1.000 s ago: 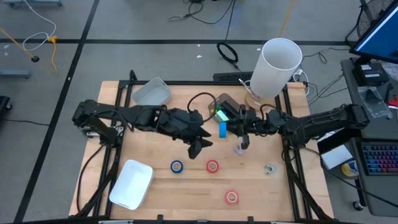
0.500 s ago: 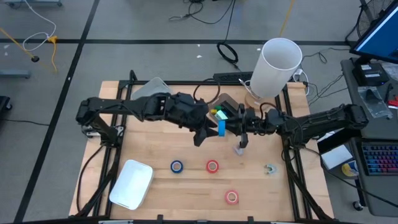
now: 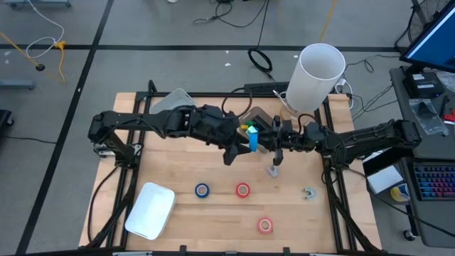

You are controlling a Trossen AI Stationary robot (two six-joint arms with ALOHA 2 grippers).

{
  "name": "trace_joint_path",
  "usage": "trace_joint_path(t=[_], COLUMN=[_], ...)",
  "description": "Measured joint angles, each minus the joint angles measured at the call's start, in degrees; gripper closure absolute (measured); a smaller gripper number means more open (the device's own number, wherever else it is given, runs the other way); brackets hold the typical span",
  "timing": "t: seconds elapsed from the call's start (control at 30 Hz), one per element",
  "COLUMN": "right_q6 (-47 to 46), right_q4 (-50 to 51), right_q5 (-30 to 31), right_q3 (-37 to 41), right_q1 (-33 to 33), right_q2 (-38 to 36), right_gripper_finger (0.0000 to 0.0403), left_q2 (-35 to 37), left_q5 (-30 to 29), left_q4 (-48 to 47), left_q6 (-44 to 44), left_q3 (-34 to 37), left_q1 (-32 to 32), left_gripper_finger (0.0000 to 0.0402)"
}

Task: Pick and place Stapler, Stapler remover, tape
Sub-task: Put the light blue tape into the gray bin

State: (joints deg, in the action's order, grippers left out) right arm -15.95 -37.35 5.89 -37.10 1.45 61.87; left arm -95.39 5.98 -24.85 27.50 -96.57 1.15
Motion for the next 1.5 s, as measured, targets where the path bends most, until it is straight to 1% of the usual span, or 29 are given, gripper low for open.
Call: trace_joint_path(t=[0.1, 0.4, 0.47, 0.53, 0.6, 0.7, 0.73, 0.83, 0.9, 0.97, 1.03, 1.1, 1.17, 1.23, 1.3, 1.37, 1.43, 1.5], right_q6=[-1.13, -4.59, -4.63, -4.52, -4.09, -3.7, -3.64, -3.93, -4.3, -4.37, -4.38, -4.4, -4.73, -5.3, -5.68, -5.68, -5.68, -5.7], right_q4=[-2.09, -6.02, -6.02, -5.77, -5.67, -5.29, -5.13, -2.73, 0.09, 3.52, 7.46, 10.76, 12.01, 12.39, 12.32, 12.32, 12.19, 11.94], right_q5=[0.04, 0.02, -0.06, -0.05, 0.07, -0.1, -0.2, -0.24, -0.3, -2.93, -6.16, -7.85, -8.93, -8.96, -9.07, -8.98, -8.94, -8.96], right_q3=[0.0, 0.04, 0.04, 0.04, 0.04, 0.04, 0.04, 0.04, 0.04, 0.0, 0.0, 0.0, 0.0, 0.0, 0.0, 0.0, 0.0, 0.0], right_q1=[0.0, -0.04, -0.02, -0.02, -0.25, -0.81, -0.97, -1.29, -1.45, -1.47, -1.35, -1.33, -1.44, -1.4, -1.38, -1.38, -1.4, -1.4], right_q2=[0.5, 4.61, 4.83, 5.19, 5.17, 5.27, 5.26, 5.16, 5.1, 5.06, 5.08, 5.09, 5.13, 5.11, 5.11, 5.11, 5.11, 5.11], right_gripper_finger=[0.0371, 0.0371, 0.0371, 0.0371, 0.0369, 0.0339, 0.0325, 0.0284, 0.0262, 0.0242, 0.0225, 0.0213, 0.0204, 0.0198, 0.0196, 0.0197, 0.0199, 0.02], left_q2=[-0.86, -3.21, -3.44, -3.48, -3.45, -3.39, -3.35, -3.09, -3.11, -3.26, -3.21, -3.15, -3.17, -3.15, -3.15, -3.15, -3.15, -3.15], left_q5=[0.04, 1.11, 1.28, 1.56, 1.68, 3.13, 3.59, 3.86, 3.3, 1.32, -2.85, -8.12, -13.88, -19.33, -24.45, -27.57, -28.33, -28.28], left_q4=[2.37, 3.5, 3.36, 1.89, 0.2, -3.1, -4.27, -9.05, -15.27, -21.93, -31.14, -39.9, -48.36, -54.23, -58.36, -60.84, -61.62, -60.5], left_q6=[-0.03, -0.08, -0.14, -0.53, -1.28, -3.38, -3.92, -4.52, -4.43, -4.56, -4.51, -4.54, -4.37, -4.45, -5.14, -7.6, -10.91, -14.0], left_q3=[-0.07, 0.0, 0.0, 0.02, 0.01, -0.04, -0.04, -0.07, -0.04, 0.02, 0.02, 0.02, 0.02, 0.02, 0.02, 0.01, 0.18, 1.54], left_q1=[0.0, 0.0, 0.0, 0.0, -0.02, -0.07, -0.07, -0.11, -0.34, -0.38, -0.97, -1.65, -2.83, -4.7, -7.49, -11.12, -15.48, -20.36], left_gripper_finger=[0.0204, 0.0204, 0.0209, 0.023, 0.0268, 0.0347, 0.0363, 0.0363, 0.0363, 0.0363, 0.0363, 0.0363, 0.0363, 0.0363, 0.0363, 0.0363, 0.0363, 0.0363])
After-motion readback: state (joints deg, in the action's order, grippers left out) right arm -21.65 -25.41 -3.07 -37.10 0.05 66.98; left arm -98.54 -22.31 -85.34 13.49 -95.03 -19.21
